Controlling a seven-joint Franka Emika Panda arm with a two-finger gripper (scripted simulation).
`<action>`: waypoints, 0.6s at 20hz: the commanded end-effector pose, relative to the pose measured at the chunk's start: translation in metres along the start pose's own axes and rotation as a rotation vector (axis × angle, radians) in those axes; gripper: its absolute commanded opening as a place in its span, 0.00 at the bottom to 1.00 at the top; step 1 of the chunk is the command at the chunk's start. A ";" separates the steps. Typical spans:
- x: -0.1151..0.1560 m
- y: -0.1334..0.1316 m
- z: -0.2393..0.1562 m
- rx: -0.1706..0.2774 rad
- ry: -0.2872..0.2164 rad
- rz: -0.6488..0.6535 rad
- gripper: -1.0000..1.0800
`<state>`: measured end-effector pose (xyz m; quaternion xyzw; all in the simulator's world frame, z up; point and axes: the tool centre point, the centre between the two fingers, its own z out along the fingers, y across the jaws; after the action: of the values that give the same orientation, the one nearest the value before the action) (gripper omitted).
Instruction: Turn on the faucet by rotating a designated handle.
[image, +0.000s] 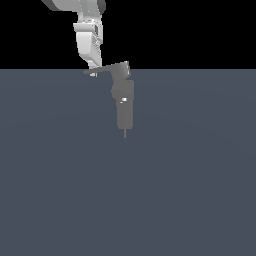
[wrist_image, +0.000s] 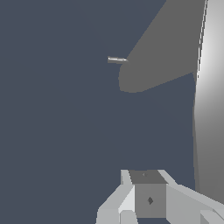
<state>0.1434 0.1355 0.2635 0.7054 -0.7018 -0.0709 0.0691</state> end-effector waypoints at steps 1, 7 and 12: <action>0.000 0.004 0.000 0.000 0.000 0.000 0.00; -0.001 0.013 0.000 0.000 0.000 0.000 0.00; -0.001 0.021 0.000 0.000 0.000 0.000 0.00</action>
<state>0.1270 0.1374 0.2669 0.7061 -0.7015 -0.0696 0.0669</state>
